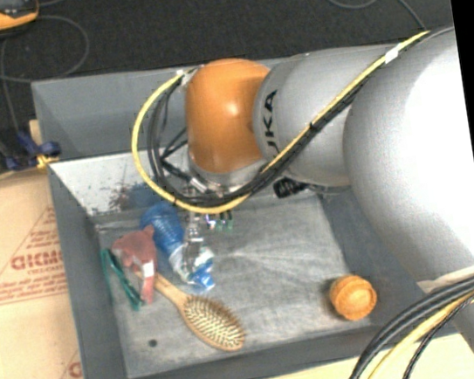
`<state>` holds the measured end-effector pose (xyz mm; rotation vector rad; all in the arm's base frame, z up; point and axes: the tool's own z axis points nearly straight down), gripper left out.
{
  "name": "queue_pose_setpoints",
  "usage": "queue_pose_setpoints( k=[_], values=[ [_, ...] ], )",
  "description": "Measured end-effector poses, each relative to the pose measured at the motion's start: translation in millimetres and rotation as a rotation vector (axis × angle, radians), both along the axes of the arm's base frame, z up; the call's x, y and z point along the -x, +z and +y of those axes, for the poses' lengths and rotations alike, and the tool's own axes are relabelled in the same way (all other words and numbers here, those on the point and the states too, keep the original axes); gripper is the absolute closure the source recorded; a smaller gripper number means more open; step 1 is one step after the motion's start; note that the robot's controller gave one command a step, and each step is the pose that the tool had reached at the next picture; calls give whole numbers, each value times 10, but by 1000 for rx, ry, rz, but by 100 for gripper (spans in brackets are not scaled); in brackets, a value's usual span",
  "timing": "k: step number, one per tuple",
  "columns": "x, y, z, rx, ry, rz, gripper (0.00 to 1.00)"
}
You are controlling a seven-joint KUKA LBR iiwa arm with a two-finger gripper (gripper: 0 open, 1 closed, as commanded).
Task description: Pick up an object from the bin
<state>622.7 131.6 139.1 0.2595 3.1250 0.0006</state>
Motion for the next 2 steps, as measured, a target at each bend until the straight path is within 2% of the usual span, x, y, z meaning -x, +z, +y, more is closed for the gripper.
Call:
queue_pose_setpoints(
  k=[1, 2],
  values=[
    [363, -531, 384, 2, 256, -4, 0],
    [-76, -372, -133, 1, 556, 2, 100]
  ],
)
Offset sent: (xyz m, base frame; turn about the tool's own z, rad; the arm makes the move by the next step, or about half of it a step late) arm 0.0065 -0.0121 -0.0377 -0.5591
